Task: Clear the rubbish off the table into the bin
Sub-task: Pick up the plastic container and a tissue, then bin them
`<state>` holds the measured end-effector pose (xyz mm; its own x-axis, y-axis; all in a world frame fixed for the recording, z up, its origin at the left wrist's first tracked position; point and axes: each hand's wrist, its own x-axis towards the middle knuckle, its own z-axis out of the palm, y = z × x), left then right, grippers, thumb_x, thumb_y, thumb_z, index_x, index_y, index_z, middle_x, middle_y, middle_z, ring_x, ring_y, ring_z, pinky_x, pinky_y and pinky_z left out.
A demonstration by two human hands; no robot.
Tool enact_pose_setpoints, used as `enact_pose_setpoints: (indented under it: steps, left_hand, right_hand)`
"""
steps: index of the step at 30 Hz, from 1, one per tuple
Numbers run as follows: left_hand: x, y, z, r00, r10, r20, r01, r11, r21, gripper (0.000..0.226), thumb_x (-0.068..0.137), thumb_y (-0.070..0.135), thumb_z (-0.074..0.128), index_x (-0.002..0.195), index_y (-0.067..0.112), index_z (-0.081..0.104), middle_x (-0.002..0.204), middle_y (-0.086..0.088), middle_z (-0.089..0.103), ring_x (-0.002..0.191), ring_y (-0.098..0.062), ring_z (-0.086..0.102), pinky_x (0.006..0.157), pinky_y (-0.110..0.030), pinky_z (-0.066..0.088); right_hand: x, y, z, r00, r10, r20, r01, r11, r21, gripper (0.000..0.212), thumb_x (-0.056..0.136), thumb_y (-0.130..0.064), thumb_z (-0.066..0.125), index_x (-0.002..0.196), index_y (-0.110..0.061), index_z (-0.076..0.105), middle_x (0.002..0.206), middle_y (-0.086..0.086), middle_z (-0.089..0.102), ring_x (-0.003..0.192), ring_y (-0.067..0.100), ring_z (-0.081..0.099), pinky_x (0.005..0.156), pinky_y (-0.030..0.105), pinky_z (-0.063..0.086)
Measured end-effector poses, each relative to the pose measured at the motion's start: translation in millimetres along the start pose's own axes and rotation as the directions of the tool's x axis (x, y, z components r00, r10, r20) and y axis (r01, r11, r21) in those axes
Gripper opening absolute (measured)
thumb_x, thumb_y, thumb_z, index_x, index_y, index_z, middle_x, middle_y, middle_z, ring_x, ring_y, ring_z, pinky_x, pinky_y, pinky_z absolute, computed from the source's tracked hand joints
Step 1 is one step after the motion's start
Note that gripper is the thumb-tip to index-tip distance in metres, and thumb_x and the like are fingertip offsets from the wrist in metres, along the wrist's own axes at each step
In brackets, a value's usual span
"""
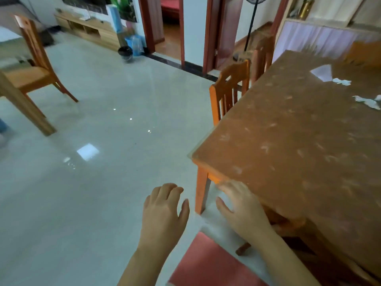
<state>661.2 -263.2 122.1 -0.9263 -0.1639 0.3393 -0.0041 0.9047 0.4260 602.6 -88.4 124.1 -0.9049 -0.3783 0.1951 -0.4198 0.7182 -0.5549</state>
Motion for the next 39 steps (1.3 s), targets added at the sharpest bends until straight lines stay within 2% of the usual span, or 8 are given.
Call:
enact_pose_setpoints:
  steps: [3,7,11,15,20,24,31,39]
  left_hand:
    - [11.5,-47.9,-15.7,0.999,-0.044,-0.01,0.044,0.999,0.02,0.032,0.079,0.029,0.044,0.089,0.009,0.067,0.09,-0.005,0.067,0.077,-0.028,0.063,0.065,-0.035,0.05]
    - [27.5,-100.3,-24.3,0.993,-0.116,-0.02,0.117,0.993,0.03,0.032,0.079,0.029,0.045,0.088,0.008,0.067,0.09,-0.006,0.067,0.076,-0.028,0.063,0.065,-0.035,0.05]
    - [59.4,-145.2,-18.9,0.982,-0.186,-0.016,0.186,0.981,0.057,0.033,0.079,0.029,0.044,0.088,0.008,0.067,0.09,-0.006,0.068,0.076,-0.028,0.064,0.066,-0.035,0.05]
    - [121.4,-185.5,-8.6,0.982,-0.188,-0.006,0.188,0.978,0.088,0.033,0.078,0.029,0.044,0.087,0.008,0.068,0.09,-0.007,0.068,0.074,-0.027,0.064,0.067,-0.033,0.05]
    - [245.8,-220.7,3.1,0.994,-0.113,0.013,0.11,0.986,0.128,0.034,0.078,0.029,0.043,0.088,0.007,0.067,0.09,-0.008,0.068,0.075,-0.03,0.064,0.067,-0.035,0.05]
    - [349.7,-230.4,6.6,1.0,0.022,-0.005,-0.021,0.992,0.123,0.033,0.08,0.028,0.045,0.092,0.007,0.066,0.094,-0.009,0.067,0.08,-0.03,0.063,0.07,-0.037,0.049]
    - [481.6,-252.2,55.4,0.992,0.119,0.031,-0.12,0.992,0.036,0.033,0.08,0.028,0.046,0.092,0.006,0.067,0.095,-0.009,0.068,0.084,-0.03,0.063,0.072,-0.038,0.049]
    - [669.4,-302.6,115.2,0.956,0.284,0.074,-0.28,0.958,-0.056,0.033,0.08,0.026,0.046,0.092,0.003,0.067,0.095,-0.012,0.067,0.083,-0.033,0.062,0.071,-0.038,0.05]
  right_hand:
    - [33.6,-36.0,36.5,0.997,-0.051,0.054,0.051,0.999,0.007,0.037,0.079,-0.035,0.042,0.1,-0.012,0.064,0.098,0.005,0.067,0.096,0.013,0.049,0.086,0.023,0.037]
    - [75.6,-61.1,70.0,0.989,-0.059,0.137,0.057,0.998,0.017,0.037,0.08,-0.036,0.044,0.101,-0.013,0.064,0.102,0.005,0.066,0.098,0.021,0.058,0.086,0.031,0.041]
    - [131.4,-71.1,98.3,0.986,-0.068,0.155,0.065,0.998,0.02,0.029,0.078,-0.029,0.052,0.097,-0.011,0.065,0.098,0.008,0.068,0.095,0.018,0.056,0.085,0.017,0.031]
    - [203.8,-68.1,123.7,0.988,-0.026,0.155,0.018,0.998,0.052,0.028,0.077,-0.026,0.055,0.099,-0.011,0.065,0.101,0.007,0.066,0.095,0.027,0.06,0.082,0.027,0.042]
    - [314.3,-47.5,136.4,0.998,0.008,0.069,-0.012,0.998,0.058,0.038,0.08,-0.035,0.046,0.105,-0.012,0.062,0.107,0.007,0.064,0.102,0.026,0.056,0.087,0.034,0.041]
    - [395.2,-36.5,121.0,0.996,0.075,-0.047,-0.073,0.996,0.049,0.026,0.085,-0.024,0.057,0.108,-0.012,0.062,0.113,0.006,0.062,0.108,0.023,0.052,0.087,0.016,0.027]
    - [492.6,-4.6,119.0,0.974,0.192,-0.117,-0.193,0.981,-0.001,0.028,0.085,-0.02,0.058,0.113,-0.014,0.059,0.116,0.002,0.059,0.111,0.017,0.047,0.086,0.011,0.022]
    - [637.1,30.6,138.7,0.908,0.339,-0.246,-0.365,0.929,-0.065,0.027,0.083,-0.017,0.061,0.11,-0.011,0.061,0.113,0.007,0.062,0.106,0.023,0.053,0.087,0.037,0.045]
